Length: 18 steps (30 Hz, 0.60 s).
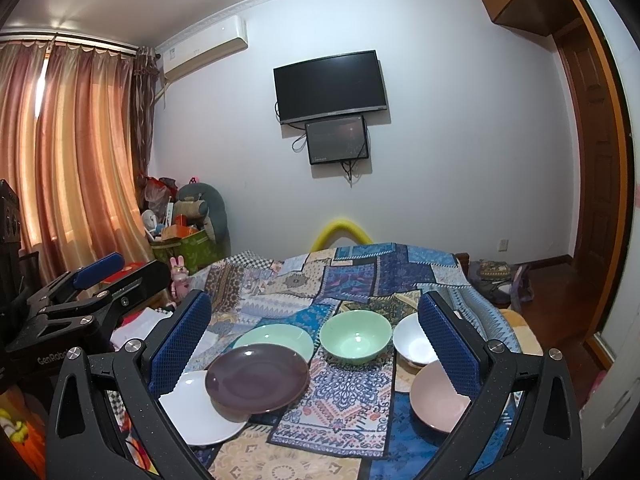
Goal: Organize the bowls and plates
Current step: 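Lower both grippers onto the dark purple plate rim and close them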
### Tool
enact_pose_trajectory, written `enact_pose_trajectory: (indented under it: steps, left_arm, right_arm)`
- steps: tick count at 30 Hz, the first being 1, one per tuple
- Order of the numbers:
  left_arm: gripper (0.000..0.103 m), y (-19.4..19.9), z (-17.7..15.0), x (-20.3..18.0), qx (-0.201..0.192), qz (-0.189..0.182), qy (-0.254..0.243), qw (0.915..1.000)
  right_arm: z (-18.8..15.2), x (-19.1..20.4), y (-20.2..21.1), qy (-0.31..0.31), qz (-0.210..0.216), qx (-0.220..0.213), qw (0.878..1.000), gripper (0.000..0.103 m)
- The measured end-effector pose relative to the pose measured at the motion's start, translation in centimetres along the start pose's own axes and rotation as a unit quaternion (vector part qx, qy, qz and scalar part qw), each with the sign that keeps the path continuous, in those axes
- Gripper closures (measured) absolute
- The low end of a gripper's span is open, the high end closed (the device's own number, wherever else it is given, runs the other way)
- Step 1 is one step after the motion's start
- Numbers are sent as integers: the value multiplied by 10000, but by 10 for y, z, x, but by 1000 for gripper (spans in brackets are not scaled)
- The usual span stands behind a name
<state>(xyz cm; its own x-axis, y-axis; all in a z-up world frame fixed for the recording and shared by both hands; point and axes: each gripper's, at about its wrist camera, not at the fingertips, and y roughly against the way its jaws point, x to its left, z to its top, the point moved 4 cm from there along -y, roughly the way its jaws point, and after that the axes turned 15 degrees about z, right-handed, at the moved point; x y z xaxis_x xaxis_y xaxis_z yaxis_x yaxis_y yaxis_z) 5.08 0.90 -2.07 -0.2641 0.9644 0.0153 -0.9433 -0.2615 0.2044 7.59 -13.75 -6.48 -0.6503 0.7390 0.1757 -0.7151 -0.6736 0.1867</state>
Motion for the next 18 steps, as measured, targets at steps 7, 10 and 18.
enact_pose_trajectory:
  steps: [7, 10, 18]
  left_arm:
    - [0, -39, -20, 18, 455, 37, -6, 9990]
    - [0, -61, -34, 33, 702, 56, 105, 9975]
    - [5, -125, -73, 67, 1378, 366, 91, 9897]
  right_arm:
    - [-21, -4, -31, -196, 91, 409, 9989, 0]
    - [-32, -8, -46, -270, 131, 595, 9978, 0]
    - [-60, -17, -90, -475, 203, 1198, 9915, 0]
